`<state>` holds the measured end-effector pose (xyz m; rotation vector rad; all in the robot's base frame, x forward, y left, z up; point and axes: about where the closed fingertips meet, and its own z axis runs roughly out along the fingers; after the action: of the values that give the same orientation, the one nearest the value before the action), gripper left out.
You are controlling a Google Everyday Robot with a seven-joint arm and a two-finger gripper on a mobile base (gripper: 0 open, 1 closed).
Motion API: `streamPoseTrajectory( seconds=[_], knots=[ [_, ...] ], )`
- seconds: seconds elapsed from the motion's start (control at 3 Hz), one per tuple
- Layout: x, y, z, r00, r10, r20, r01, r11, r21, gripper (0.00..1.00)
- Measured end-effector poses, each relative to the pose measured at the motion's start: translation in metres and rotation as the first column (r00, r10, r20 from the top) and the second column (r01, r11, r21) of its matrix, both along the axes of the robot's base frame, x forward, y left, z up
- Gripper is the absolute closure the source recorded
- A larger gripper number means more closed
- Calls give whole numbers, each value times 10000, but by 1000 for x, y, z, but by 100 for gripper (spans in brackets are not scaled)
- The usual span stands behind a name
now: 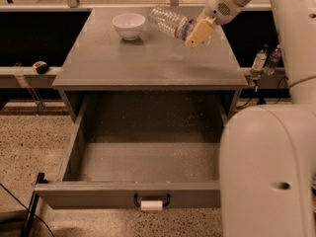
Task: Place water bottle into top drawer
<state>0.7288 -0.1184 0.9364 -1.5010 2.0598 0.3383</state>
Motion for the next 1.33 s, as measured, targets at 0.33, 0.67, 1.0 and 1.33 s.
streamPoseTrajectory(
  seconds=[0.33,0.67,1.0,1.33],
  knots=[
    [-50,8,41,9756,1925,1055,-1836,9790,-886,100],
    [-72,29,66,9394,2949,1749,-2759,9530,-1253,100],
    [-58,27,51,9481,2645,1764,-2478,9624,-1112,100],
    [-64,13,56,9203,2748,2784,-2450,9597,-1374,100]
  ],
)
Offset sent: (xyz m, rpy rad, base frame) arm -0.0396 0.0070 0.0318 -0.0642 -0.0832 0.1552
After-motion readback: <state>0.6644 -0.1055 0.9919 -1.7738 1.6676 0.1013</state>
